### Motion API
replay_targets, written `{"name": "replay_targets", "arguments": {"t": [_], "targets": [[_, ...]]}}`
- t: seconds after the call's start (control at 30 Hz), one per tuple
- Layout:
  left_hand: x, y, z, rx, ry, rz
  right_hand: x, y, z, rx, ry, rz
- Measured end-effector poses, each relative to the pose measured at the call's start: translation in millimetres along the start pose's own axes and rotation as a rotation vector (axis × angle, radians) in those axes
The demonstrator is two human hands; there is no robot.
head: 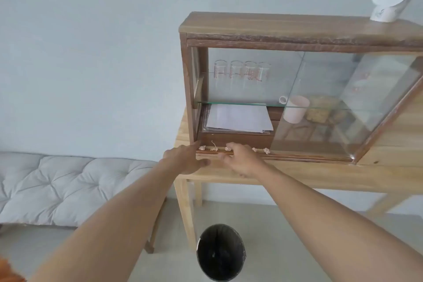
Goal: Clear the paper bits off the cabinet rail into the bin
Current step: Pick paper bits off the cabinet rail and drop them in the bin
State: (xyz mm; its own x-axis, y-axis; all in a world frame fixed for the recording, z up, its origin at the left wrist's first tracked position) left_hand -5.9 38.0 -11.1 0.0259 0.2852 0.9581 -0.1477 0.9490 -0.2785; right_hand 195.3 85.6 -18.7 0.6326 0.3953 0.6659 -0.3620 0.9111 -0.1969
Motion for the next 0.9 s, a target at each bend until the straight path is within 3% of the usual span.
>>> {"name": "replay_targets", "arguments": {"t": [0.3, 0.6, 0.9], "targets": [[-24, 28, -2, 0.059, -0.089, -0.109, -29, 24, -5, 0.02, 0.121, -0.087], [-23, 25, 3, 0.136, -0.182, -0.326, -29, 22, -5, 0.025, 0.249, -0.227], [-19, 21, 1, 0.154, -0.224, -0.39, -25, 19, 0, 0.024, 0.318, -0.306]]}}
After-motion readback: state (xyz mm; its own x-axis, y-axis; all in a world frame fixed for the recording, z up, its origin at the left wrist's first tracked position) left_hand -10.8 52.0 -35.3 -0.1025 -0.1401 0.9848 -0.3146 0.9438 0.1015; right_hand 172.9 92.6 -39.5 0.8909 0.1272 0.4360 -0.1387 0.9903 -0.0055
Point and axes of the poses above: each hand's wrist, its own y-axis towards the middle knuckle, its own x-axis out of the back of the hand, z = x × y, the point moved 4 cm from there along y, towards the middle knuckle, and after that the axes turned 13 degrees about y, right-handed, at the moved point
